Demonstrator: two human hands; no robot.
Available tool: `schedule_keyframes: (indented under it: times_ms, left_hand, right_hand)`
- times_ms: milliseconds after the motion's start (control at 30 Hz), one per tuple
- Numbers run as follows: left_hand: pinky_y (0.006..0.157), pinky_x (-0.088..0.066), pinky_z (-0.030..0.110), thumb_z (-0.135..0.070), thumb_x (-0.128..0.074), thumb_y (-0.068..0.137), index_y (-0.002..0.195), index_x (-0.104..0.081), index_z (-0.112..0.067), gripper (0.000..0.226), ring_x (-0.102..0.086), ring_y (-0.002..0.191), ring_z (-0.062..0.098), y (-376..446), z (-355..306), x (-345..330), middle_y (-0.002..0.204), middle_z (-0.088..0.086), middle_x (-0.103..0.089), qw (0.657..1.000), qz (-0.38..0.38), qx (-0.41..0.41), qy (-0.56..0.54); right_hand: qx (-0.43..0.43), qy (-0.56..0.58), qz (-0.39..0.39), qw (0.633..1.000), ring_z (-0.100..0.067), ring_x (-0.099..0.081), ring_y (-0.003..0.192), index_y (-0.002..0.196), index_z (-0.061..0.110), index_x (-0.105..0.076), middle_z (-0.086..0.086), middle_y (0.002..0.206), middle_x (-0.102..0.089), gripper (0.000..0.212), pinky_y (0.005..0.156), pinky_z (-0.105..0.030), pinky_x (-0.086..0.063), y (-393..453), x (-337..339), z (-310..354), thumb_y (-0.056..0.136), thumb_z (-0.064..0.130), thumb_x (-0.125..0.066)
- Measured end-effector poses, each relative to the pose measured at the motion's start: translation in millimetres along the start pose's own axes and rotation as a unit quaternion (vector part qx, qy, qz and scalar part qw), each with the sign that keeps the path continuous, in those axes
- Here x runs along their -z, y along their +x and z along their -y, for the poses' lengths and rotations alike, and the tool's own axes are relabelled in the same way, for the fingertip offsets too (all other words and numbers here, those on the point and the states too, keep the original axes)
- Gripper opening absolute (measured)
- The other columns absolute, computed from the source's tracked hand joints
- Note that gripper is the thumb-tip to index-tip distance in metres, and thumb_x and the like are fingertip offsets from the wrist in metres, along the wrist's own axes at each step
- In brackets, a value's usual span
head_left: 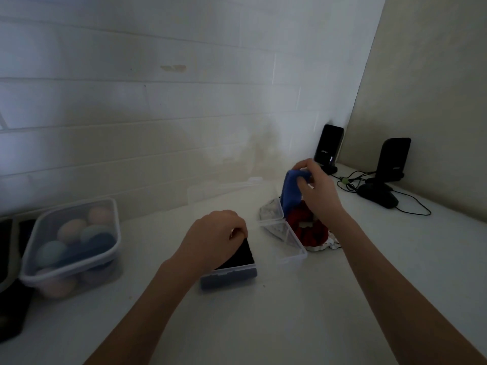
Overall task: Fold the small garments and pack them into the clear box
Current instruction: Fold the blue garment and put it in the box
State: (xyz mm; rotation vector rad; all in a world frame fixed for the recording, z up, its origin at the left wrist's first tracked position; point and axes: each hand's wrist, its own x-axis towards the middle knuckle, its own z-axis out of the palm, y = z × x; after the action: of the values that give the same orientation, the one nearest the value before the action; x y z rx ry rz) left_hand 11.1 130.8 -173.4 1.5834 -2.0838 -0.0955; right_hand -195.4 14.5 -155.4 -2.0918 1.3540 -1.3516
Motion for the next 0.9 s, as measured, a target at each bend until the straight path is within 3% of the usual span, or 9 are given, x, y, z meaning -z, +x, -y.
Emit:
schedule_keyframes:
  times_ms: [133,267,333,433,500,633,700,800,900]
  left_hand:
    - [0.063,-0.048,0.019,-0.007,-0.054,0.084,0.086,-0.07,-0.021,0.022,-0.061,0.068,0.011,0.0,-4.5,0.3,0.088,-0.007,-0.066,0.987,-0.056,0.033,-0.15]
    - [0.042,-0.046,0.018,-0.012,-0.062,0.084,0.095,-0.067,-0.022,0.016,-0.068,0.06,0.011,3.5,-10.4,2.7,0.091,-0.003,-0.07,0.93,-0.096,0.095,-0.341]
    - [0.046,-0.051,0.021,-0.022,-0.067,0.081,0.108,-0.062,-0.027,0.028,-0.068,0.07,0.007,4.6,-11.1,2.9,0.099,-0.008,-0.068,0.928,-0.118,0.099,-0.341]
    - [0.062,-0.053,0.023,-0.036,-0.069,0.077,0.122,-0.053,-0.029,0.048,-0.063,0.082,0.002,7.5,-12.3,4.6,0.107,-0.014,-0.063,0.927,-0.123,0.116,-0.334]
    - [0.062,-0.051,0.02,-0.038,-0.067,0.078,0.121,-0.056,-0.024,0.046,-0.064,0.085,0.006,9.5,-11.9,5.3,0.106,-0.008,-0.065,0.92,-0.103,0.138,-0.352]
    - [0.048,-0.046,0.011,-0.025,-0.066,0.082,0.103,-0.066,-0.015,0.023,-0.065,0.065,0.001,10.0,-7.1,5.1,0.089,0.0,-0.071,0.9,-0.069,0.164,-0.397]
    - [0.049,-0.05,0.015,-0.021,-0.065,0.083,0.106,-0.064,-0.01,0.025,-0.068,0.07,0.008,10.2,-2.9,5.6,0.091,0.005,-0.072,0.879,-0.064,0.194,-0.43]
    - [0.058,-0.058,0.022,-0.014,-0.063,0.085,0.109,-0.059,-0.007,0.025,-0.07,0.078,0.021,12.0,1.8,8.6,0.094,0.011,-0.07,0.818,-0.081,0.232,-0.519]
    - [0.059,-0.06,0.024,-0.01,-0.06,0.086,0.111,-0.056,-0.004,0.026,-0.069,0.078,0.022,13.8,4.5,10.0,0.094,0.013,-0.068,0.772,-0.102,0.243,-0.579]
  right_hand:
    - [0.041,0.1,-0.029,0.994,0.002,-0.055,0.091,0.102,0.013,-0.053,0.015,0.097,-0.058,0.018,0.075,-0.004,-0.045,0.6,3.3,14.1,0.094,0.001,-0.044]
    - [0.084,0.145,-0.065,0.984,0.01,-0.055,0.093,0.101,0.018,-0.053,0.02,0.099,-0.057,0.021,0.078,-0.005,-0.045,-6.6,4.2,36.7,0.092,0.0,-0.047]
    - [0.103,0.155,-0.071,0.98,0.01,-0.056,0.092,0.102,0.017,-0.054,0.018,0.099,-0.058,0.019,0.077,-0.008,-0.047,-12.5,1.1,49.3,0.092,0.002,-0.05]
    - [0.085,0.225,0.0,0.97,-0.015,-0.066,0.093,0.104,0.019,-0.054,0.002,0.102,-0.065,0.017,0.077,-0.03,-0.058,-24.7,-8.5,60.4,0.092,0.007,-0.053]
    - [0.065,0.271,0.06,0.958,-0.024,-0.069,0.088,0.105,0.02,-0.054,-0.01,0.099,-0.068,0.018,0.071,-0.039,-0.061,-34.0,-17.2,62.4,0.091,0.008,-0.056]
    - [0.024,0.304,0.103,0.947,-0.02,-0.07,0.081,0.111,0.015,-0.052,-0.011,0.096,-0.067,0.023,0.064,-0.033,-0.06,-44.7,-30.5,60.0,0.09,0.007,-0.056]
    - [0.008,0.327,0.123,0.937,-0.016,-0.069,0.083,0.112,0.018,-0.051,-0.008,0.108,-0.063,0.022,0.065,-0.03,-0.059,-46.7,-32.8,55.7,0.094,0.005,-0.05]
    - [0.049,0.263,0.174,0.948,-0.015,-0.066,0.095,0.113,0.03,-0.054,0.001,0.129,-0.051,0.045,0.076,-0.032,-0.059,-50.1,-31.0,45.9,0.093,-0.008,-0.042]
    - [0.097,0.184,0.245,0.947,-0.001,-0.057,0.105,0.115,0.039,-0.054,0.015,0.137,-0.037,0.059,0.082,-0.026,-0.056,-56.5,-29.1,42.3,0.085,-0.012,-0.055]
